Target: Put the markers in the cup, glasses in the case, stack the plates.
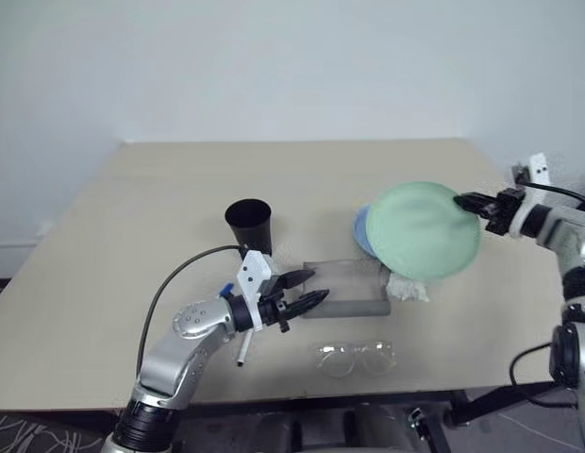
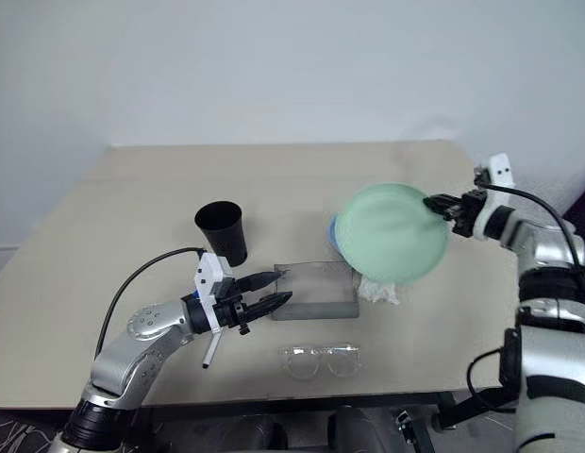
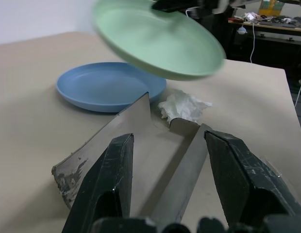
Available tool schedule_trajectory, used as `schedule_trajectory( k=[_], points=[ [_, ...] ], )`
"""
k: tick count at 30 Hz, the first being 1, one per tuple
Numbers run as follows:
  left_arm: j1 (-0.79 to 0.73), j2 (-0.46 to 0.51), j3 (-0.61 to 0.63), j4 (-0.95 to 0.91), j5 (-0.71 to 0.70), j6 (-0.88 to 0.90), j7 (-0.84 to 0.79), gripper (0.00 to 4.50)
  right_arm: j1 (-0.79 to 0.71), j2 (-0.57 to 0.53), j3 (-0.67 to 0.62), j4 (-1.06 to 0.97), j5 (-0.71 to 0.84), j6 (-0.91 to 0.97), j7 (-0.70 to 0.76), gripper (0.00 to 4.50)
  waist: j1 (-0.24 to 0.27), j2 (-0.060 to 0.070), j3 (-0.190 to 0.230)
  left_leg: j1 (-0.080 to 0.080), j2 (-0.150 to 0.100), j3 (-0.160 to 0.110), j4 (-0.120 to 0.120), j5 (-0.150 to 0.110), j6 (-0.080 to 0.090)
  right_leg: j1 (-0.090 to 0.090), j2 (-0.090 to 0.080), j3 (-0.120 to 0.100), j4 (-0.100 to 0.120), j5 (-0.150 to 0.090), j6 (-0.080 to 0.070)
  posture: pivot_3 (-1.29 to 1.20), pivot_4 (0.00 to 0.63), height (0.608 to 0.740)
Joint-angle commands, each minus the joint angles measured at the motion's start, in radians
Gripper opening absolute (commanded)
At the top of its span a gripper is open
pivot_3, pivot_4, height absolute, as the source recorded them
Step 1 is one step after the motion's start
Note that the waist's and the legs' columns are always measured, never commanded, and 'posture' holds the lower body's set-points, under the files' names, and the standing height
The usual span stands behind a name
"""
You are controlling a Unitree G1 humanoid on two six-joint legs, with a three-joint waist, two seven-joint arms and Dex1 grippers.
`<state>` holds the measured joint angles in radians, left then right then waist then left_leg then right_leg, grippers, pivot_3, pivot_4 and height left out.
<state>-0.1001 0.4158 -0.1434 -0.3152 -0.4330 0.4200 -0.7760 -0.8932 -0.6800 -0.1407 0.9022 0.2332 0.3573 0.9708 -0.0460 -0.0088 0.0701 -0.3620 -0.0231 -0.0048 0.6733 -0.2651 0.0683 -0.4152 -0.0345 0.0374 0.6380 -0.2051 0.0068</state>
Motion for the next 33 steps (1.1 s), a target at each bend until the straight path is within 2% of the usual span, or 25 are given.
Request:
schedule_trajectory(
  k=[1,8,12,17,19,21,24,27,33],
  points=[
    [-0.027,-0.006,0.001,-0.014,0.001,-0.020,-0.004,2.42,-0.077,0.020,0.015,0.076,-0.053,-0.060,-0.094,0.01,0.000,0.000,0.000,0.000,0.000,0.000,-0.001,0.000,0.000,0.000,0.000,0.000,0.000,0.000,0.000,0.00,0.000,0.740],
    [-0.028,-0.013,0.006,-0.018,0.002,-0.022,0.002,2.42,-0.167,0.097,0.044,0.265,-0.138,-0.170,-0.251,0.01,0.000,0.000,0.000,-0.001,-0.002,0.001,-0.004,-0.001,0.001,-0.002,0.000,0.003,0.000,0.001,0.000,0.00,0.000,0.740],
    [-0.021,-0.015,0.008,-0.027,0.001,-0.020,0.011,2.42,-0.189,0.120,0.031,0.314,-0.137,-0.209,-0.302,0.98,0.000,0.000,0.000,-0.001,-0.002,0.001,-0.005,-0.001,0.001,-0.002,0.000,0.004,0.000,0.002,-0.001,0.00,0.000,0.740],
    [-0.018,-0.013,0.011,-0.031,-0.002,-0.020,0.016,2.42,-0.182,0.119,0.052,0.315,-0.169,-0.260,-0.291,2.66,0.000,0.001,-0.001,-0.001,-0.002,0.001,-0.005,-0.001,0.001,-0.003,0.000,0.004,0.000,0.002,-0.001,0.00,0.000,0.740],
    [-0.019,-0.013,0.011,-0.029,-0.001,-0.021,0.017,2.42,-0.178,0.110,0.052,0.313,-0.175,-0.271,-0.275,2.66,0.000,0.001,-0.001,-0.001,-0.002,0.001,-0.005,-0.001,0.002,-0.003,0.000,0.004,0.000,0.002,-0.001,0.00,0.000,0.740],
    [-0.020,-0.013,0.012,-0.029,0.000,-0.022,0.018,2.42,-0.172,0.093,0.041,0.303,-0.154,-0.269,-0.199,2.66,0.000,0.001,-0.001,0.000,-0.003,0.001,-0.005,-0.001,0.002,-0.002,0.000,0.004,0.000,0.002,-0.001,0.00,0.000,0.740],
    [-0.027,0.001,0.032,-0.027,-0.004,-0.023,0.014,2.42,-0.130,0.043,0.047,0.229,-0.117,-0.250,0.051,2.66,0.001,0.001,-0.001,0.000,-0.003,0.001,-0.005,-0.001,0.002,-0.002,0.000,0.003,0.000,0.002,-0.001,0.00,0.000,0.740],
    [-0.035,0.021,0.057,-0.026,-0.014,-0.020,0.004,2.42,-0.076,0.008,0.068,0.141,-0.109,-0.211,0.211,2.66,0.000,0.001,-0.001,0.000,-0.003,0.001,-0.005,-0.002,0.002,-0.002,0.000,0.004,0.000,0.002,0.000,0.00,0.000,0.740],
    [-0.044,0.066,0.096,-0.030,-0.045,-0.006,-0.026,2.42,0.074,-0.029,0.121,-0.102,-0.107,-0.106,0.360,2.66,0.000,0.001,-0.001,0.001,-0.003,0.001,-0.005,-0.002,0.002,-0.001,0.000,0.004,0.001,0.002,0.000,0.00,0.000,0.740]
  ],
)
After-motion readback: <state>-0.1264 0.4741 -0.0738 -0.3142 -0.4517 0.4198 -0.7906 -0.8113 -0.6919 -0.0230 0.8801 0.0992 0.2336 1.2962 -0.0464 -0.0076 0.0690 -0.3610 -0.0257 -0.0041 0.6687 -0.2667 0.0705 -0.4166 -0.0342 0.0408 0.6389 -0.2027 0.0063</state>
